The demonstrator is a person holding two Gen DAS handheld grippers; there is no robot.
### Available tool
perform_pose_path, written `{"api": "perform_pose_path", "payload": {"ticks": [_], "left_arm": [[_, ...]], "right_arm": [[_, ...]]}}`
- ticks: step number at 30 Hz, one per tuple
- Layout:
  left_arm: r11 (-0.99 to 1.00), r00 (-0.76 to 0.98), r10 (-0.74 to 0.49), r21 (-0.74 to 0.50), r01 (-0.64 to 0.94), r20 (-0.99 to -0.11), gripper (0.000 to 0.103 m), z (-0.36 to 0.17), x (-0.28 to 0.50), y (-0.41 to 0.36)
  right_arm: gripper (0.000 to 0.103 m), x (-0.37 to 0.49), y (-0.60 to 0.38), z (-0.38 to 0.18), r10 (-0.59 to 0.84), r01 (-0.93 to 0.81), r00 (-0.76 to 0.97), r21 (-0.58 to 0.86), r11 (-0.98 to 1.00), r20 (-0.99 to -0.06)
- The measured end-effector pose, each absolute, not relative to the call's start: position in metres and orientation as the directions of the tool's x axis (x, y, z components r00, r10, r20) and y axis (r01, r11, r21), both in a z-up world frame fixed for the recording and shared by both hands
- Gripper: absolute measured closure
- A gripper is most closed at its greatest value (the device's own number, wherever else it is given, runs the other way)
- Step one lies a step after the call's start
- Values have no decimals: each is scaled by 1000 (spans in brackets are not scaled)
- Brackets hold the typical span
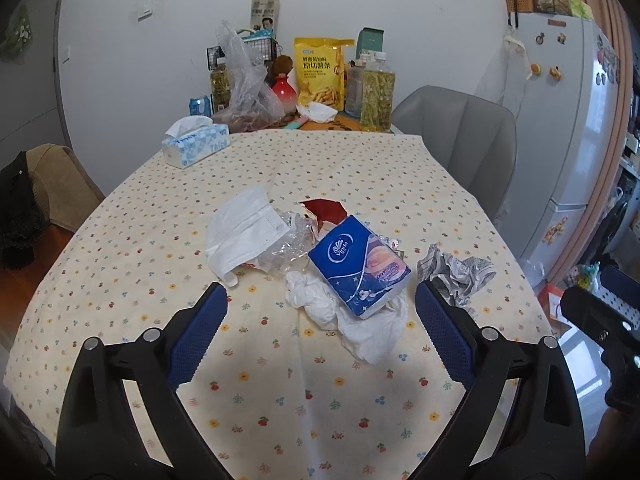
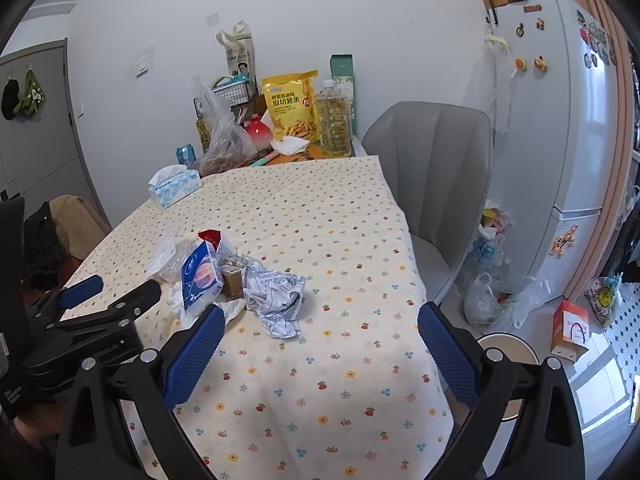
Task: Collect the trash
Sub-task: 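Reach the left tool to the blue tissue pack and close on it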
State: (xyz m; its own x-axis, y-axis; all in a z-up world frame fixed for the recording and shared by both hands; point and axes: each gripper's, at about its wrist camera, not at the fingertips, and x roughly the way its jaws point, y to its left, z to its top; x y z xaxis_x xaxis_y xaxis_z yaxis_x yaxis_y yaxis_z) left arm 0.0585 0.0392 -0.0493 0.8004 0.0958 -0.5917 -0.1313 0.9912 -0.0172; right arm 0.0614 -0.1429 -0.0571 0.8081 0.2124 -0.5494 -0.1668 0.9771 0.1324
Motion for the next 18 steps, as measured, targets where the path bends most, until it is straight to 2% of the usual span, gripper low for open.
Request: {"api": "perform_pose_path", "payload": {"ticks": [4,13,16,18], "left_arm": [[992,782,81,-23,-121,-618,12,-58,76,34],[994,749,67,-16,-104,-659,12,-74,110,20],[995,740,50,-33,-97,-671,19,-78,118,19],[995,735,35,-46,-89,-677,29,-80,122,20]], "right_arm": [[13,73,-144,-65,229,-174,786,151,973,-574],[13,93,-155,-81,230,-153,755,177,972,-614],[14,101,-157,-84,226,-146,748,178,973,-623],[16,106,-158,-87,225,-144,741,178,973,-633]]}}
